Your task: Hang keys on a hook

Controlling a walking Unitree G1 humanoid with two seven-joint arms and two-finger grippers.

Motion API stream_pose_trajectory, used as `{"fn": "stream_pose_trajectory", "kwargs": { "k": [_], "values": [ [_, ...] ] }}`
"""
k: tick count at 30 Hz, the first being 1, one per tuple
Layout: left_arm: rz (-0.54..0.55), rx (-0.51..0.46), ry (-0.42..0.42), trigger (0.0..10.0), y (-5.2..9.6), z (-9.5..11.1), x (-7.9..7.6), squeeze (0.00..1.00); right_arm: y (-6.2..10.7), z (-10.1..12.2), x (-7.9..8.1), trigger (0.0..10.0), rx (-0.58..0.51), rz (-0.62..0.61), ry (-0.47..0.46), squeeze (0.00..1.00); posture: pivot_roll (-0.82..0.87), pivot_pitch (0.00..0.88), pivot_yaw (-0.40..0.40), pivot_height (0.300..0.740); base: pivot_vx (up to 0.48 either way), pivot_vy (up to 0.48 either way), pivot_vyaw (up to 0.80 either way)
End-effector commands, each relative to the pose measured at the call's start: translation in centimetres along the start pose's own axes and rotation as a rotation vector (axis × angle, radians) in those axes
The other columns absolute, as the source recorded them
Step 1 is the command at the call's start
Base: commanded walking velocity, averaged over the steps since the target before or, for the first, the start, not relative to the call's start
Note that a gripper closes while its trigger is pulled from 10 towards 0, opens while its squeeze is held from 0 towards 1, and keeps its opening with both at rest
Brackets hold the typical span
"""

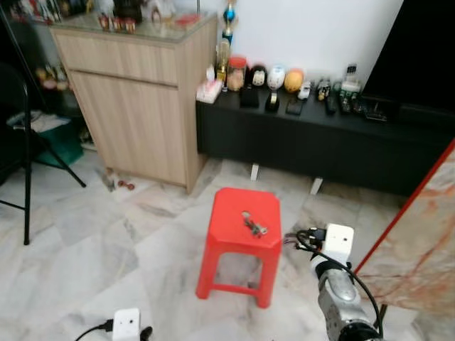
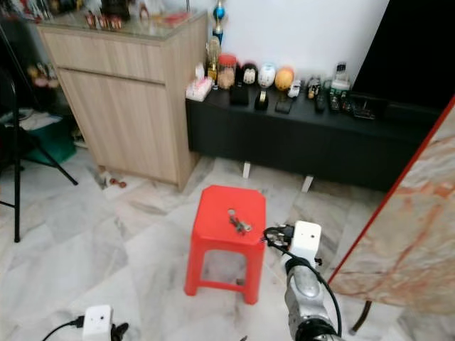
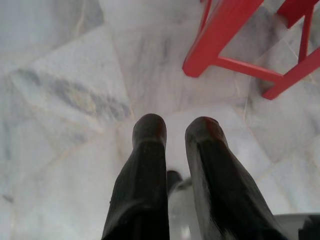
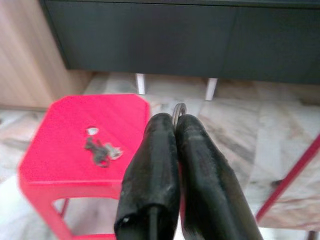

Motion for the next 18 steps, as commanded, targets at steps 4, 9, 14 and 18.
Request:
{"fn": "stream_pose_trajectory", "kwargs": {
  "k": [4,9,14,18],
  "values": [
    [-0.014,0.014,-0.002,10.0,0.07,-0.36,-0.33,0.0,-0.36,1.0,0.11,10.0,-0.031,0.004,0.004,0.0,0.18,0.0,-0.104,0.74,0.0,-0.385,0.0],
    [-0.018,0.015,-0.001,10.0,0.11,-0.47,-0.48,0.0,-0.33,0.99,0.16,10.0,-0.032,0.008,0.004,0.0,0.18,0.0,-0.105,0.74,0.0,-0.384,0.0],
    [-0.025,0.021,-0.005,10.0,0.18,-0.68,-0.56,0.0,-0.26,0.93,0.09,10.0,-0.035,0.005,0.001,0.0,0.18,0.0,-0.102,0.74,0.0,-0.385,0.0],
    [-0.028,0.025,-0.008,10.0,0.2,-0.77,-0.57,0.0,-0.22,1.02,-0.19,10.0,-0.042,-0.007,-0.006,0.0,0.18,0.0,-0.1,0.74,0.0,-0.173,0.0]
  ]
}}
Point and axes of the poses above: a point about 5 cm out from each wrist's last joint towards the gripper, its own y axis pointing back from the gripper into the wrist, its own z axis along the axis of the wrist's last joint, x = y × z, the point moved 4 cm from there along -y, pointing out of the wrist towards the gripper
